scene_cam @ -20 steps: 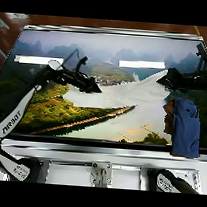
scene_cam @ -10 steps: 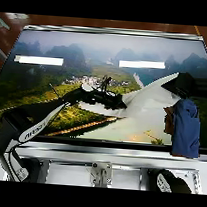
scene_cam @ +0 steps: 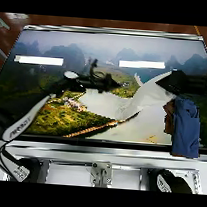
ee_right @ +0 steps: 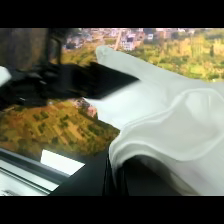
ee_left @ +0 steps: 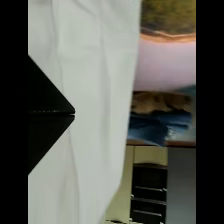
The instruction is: Fold the shirts.
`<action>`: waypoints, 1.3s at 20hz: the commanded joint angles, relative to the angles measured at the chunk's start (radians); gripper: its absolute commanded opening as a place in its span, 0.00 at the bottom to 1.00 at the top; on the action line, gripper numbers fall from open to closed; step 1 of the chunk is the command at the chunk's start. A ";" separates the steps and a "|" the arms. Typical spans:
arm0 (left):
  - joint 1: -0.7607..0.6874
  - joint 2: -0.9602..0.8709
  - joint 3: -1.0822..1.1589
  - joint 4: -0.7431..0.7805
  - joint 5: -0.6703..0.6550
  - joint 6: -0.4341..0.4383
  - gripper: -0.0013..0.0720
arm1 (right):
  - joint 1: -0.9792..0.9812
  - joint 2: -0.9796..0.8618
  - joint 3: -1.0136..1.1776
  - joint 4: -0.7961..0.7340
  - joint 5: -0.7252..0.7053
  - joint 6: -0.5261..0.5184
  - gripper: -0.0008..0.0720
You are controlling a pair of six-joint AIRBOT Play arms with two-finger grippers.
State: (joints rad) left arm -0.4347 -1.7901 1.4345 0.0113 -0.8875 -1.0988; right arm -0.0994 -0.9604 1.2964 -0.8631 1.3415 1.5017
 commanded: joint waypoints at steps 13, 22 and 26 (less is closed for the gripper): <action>0.639 0.710 0.000 -0.007 -0.388 0.039 0.07 | 0.647 -0.710 0.000 0.324 -0.902 0.001 0.09; 0.638 0.754 -0.006 0.084 -0.396 0.035 0.07 | 0.660 -0.750 0.016 0.531 -0.879 -0.127 0.80; 0.638 0.753 -0.056 0.087 -0.396 0.035 0.07 | 0.527 -0.671 0.015 0.412 -0.605 -0.169 0.80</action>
State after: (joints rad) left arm 0.2028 -1.0382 1.4059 0.0818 -1.2823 -1.0615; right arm 0.5014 -1.6730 1.3102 -0.3779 0.5468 1.3655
